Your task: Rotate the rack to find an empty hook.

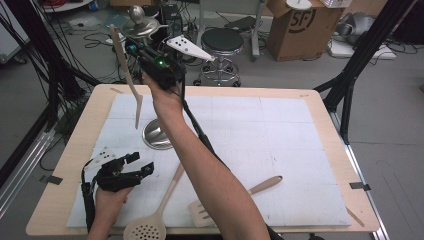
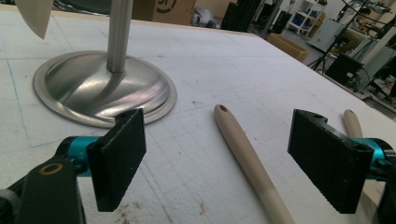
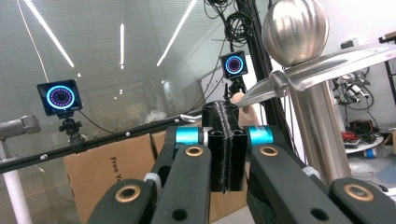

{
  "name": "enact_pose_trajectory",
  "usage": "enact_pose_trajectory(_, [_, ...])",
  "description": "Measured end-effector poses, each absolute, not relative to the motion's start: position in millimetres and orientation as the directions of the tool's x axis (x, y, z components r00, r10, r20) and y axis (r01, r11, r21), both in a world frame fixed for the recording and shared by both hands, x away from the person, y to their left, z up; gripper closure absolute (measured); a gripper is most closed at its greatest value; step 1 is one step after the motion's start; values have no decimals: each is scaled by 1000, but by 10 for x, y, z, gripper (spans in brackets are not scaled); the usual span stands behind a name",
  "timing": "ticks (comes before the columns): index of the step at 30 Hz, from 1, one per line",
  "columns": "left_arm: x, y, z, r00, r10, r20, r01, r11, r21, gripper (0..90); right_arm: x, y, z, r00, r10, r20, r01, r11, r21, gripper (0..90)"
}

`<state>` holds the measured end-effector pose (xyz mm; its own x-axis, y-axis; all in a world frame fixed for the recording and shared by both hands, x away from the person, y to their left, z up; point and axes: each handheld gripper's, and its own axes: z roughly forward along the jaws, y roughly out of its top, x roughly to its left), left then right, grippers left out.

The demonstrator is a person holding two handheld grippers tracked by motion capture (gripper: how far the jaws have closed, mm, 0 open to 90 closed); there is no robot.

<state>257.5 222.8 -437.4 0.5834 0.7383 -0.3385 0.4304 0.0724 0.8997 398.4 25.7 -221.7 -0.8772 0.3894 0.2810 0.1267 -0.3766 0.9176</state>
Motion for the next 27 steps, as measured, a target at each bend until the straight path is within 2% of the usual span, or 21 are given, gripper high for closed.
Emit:
enact_pose_trajectory(6, [2574,2213,-4375,583,738,-340,429,76,900,199,3965,220,-2214,-881,384,277,130,-367,921,900])
enact_pose_trajectory(11, [2583,2210,-4379,586,739,-333,429,66,901,199,3863,131,-2272,-901,376,216,101,-303,948,900])
enact_pose_trajectory(16, [2583,2207,-4377,585,740,-331,428,64,901,199,3810,-20,-2348,-905,351,239,123,-321,939,895])
enact_pose_trajectory(18, [2582,2212,-4378,585,741,-329,429,61,901,199,3810,-62,-2368,-900,351,256,138,-328,935,848])
enact_pose_trajectory(20, [2581,2219,-4379,586,741,-327,429,58,902,199,3813,-116,-2392,-903,337,266,154,-325,933,759])
enact_pose_trajectory(21, [2581,2219,-4379,586,741,-327,429,58,902,199,3809,-144,-2408,-904,330,271,159,-329,931,754])
enact_pose_trajectory(23, [2578,2235,-4378,584,743,-327,428,60,902,199,3794,-209,-2436,-899,351,260,148,-317,937,674])
enact_pose_trajectory(27, [2580,2259,-4385,578,746,-331,430,66,900,198,3785,-357,-2519,-893,368,258,149,-297,943,581])
